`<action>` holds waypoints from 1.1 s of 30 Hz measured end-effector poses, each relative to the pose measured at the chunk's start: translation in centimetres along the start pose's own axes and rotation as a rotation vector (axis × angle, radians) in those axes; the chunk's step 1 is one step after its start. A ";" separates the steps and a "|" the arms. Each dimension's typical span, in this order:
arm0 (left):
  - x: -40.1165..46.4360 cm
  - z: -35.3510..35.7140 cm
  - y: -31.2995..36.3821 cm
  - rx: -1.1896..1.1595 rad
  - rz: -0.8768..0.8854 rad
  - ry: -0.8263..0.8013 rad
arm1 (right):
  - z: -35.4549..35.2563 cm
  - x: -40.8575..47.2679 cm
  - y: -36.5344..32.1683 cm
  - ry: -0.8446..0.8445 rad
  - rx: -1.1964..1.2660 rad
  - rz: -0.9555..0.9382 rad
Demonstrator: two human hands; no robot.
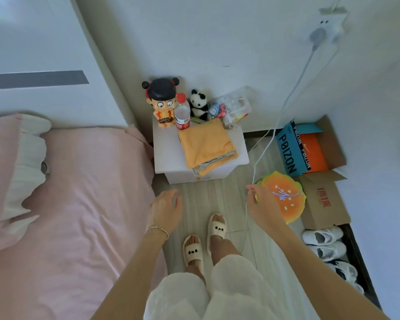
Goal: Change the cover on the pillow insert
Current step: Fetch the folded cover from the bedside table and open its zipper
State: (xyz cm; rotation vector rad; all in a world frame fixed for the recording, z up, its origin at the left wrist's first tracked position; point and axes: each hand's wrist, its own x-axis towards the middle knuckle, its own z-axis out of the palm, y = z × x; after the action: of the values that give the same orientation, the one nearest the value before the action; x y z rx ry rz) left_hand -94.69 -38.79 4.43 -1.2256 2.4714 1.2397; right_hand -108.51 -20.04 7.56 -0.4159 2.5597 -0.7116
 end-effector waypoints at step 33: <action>26.6 7.5 4.4 0.179 -0.046 -0.116 | 7.7 29.4 0.9 -0.304 0.142 -0.043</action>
State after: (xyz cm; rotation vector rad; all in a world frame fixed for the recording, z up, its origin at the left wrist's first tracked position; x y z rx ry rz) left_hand -117.29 -48.27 -9.16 -1.1257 2.3970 1.0220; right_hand -129.96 -34.03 -8.77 -0.4924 2.2076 -0.7755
